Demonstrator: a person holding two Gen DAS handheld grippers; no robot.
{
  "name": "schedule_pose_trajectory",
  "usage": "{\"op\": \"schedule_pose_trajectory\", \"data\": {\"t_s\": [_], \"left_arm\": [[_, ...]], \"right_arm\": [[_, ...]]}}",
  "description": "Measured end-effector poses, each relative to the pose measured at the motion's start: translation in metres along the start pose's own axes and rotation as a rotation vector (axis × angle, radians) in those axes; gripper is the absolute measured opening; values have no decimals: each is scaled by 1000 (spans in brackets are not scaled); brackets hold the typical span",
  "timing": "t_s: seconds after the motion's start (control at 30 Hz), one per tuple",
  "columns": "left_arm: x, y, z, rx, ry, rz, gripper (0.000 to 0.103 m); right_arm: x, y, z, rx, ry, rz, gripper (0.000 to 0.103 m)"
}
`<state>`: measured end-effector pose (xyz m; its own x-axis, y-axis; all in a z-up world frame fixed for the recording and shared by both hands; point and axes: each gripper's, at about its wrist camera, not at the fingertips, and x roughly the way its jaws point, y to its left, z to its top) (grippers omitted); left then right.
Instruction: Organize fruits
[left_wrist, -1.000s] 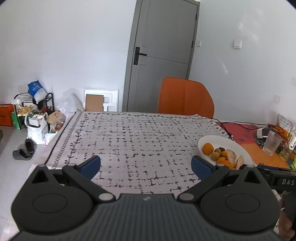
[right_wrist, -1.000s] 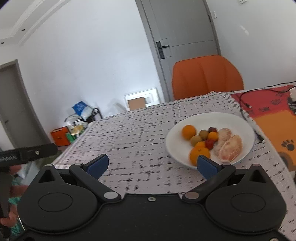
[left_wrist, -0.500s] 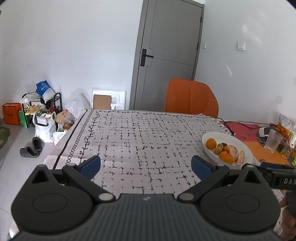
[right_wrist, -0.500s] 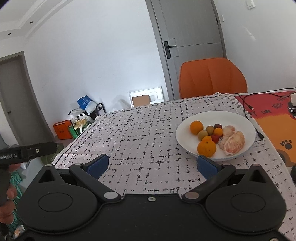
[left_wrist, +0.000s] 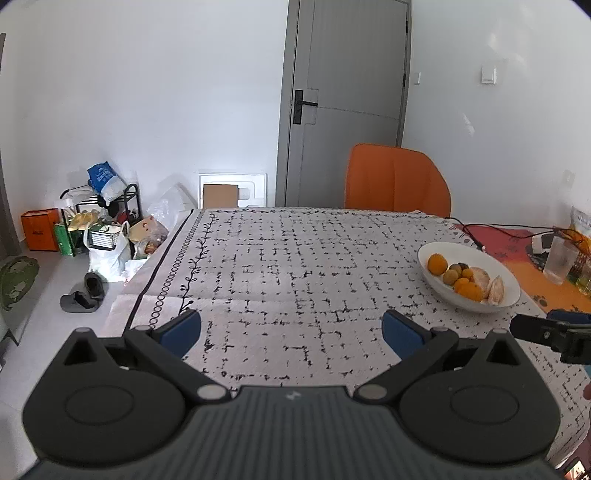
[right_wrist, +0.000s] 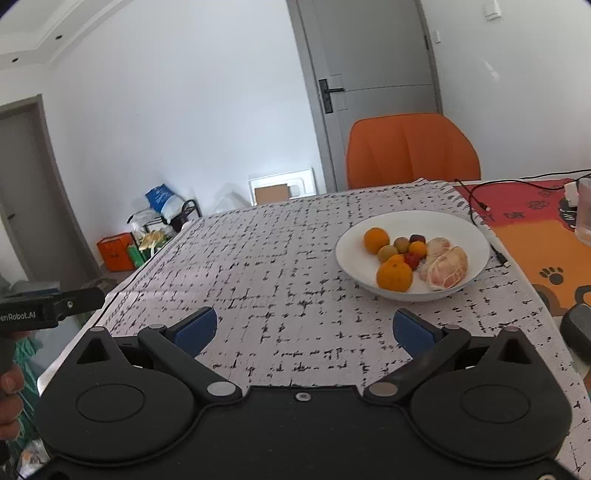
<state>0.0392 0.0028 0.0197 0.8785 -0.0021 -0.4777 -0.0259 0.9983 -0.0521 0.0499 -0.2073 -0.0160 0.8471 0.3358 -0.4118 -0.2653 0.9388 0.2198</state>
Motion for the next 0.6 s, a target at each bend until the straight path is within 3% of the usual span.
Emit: {"op": "schedule_pose_trajectory", "data": {"t_s": [0.6], "left_arm": [[4,0,-6,4,27,2,103]], "right_arm": [[2,10,1,-13,-8,13,103]]}}
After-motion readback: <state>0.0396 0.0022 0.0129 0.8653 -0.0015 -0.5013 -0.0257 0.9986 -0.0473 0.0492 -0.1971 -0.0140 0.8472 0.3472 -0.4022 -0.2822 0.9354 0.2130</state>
